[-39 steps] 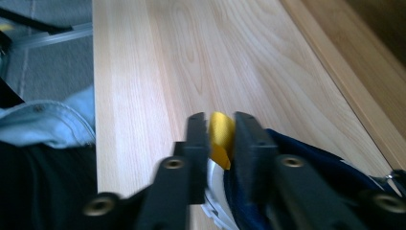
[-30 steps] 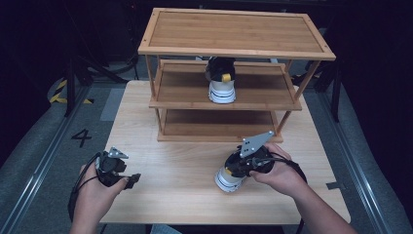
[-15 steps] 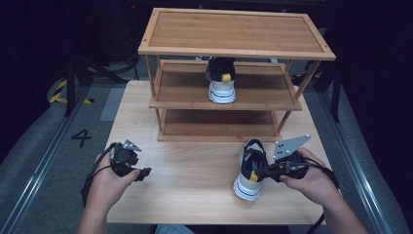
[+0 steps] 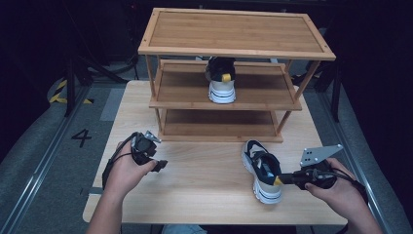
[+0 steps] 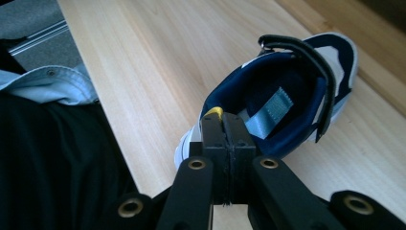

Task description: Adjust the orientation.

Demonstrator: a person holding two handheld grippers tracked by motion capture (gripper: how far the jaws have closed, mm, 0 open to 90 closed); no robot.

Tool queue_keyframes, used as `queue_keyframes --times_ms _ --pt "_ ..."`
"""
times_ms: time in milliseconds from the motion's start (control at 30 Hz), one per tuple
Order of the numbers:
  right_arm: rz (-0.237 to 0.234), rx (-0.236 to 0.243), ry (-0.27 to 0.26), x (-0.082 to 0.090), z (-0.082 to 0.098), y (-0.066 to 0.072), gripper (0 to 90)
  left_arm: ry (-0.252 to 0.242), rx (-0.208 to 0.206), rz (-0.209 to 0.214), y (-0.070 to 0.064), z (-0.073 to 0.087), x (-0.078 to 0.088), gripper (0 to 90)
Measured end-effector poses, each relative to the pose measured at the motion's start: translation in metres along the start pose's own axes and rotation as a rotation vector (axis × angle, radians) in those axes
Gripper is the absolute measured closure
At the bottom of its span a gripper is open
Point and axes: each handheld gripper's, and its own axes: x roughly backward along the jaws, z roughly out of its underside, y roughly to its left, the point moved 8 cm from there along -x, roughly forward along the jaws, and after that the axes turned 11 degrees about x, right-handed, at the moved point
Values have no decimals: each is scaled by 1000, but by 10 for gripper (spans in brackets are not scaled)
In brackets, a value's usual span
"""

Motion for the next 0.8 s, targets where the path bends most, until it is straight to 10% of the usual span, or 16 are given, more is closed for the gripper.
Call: queue_keyframes --times_ms 300,533,800 --pt "-40 23 12 -7 2 10 879 -3 -1 6 0 -4 0 403" --pt "-10 86 -55 2 -10 12 641 0 9 2 3 1 1 402" --pt "-69 112 33 -42 -2 10 536 -9 34 -2 5 9 5 395"
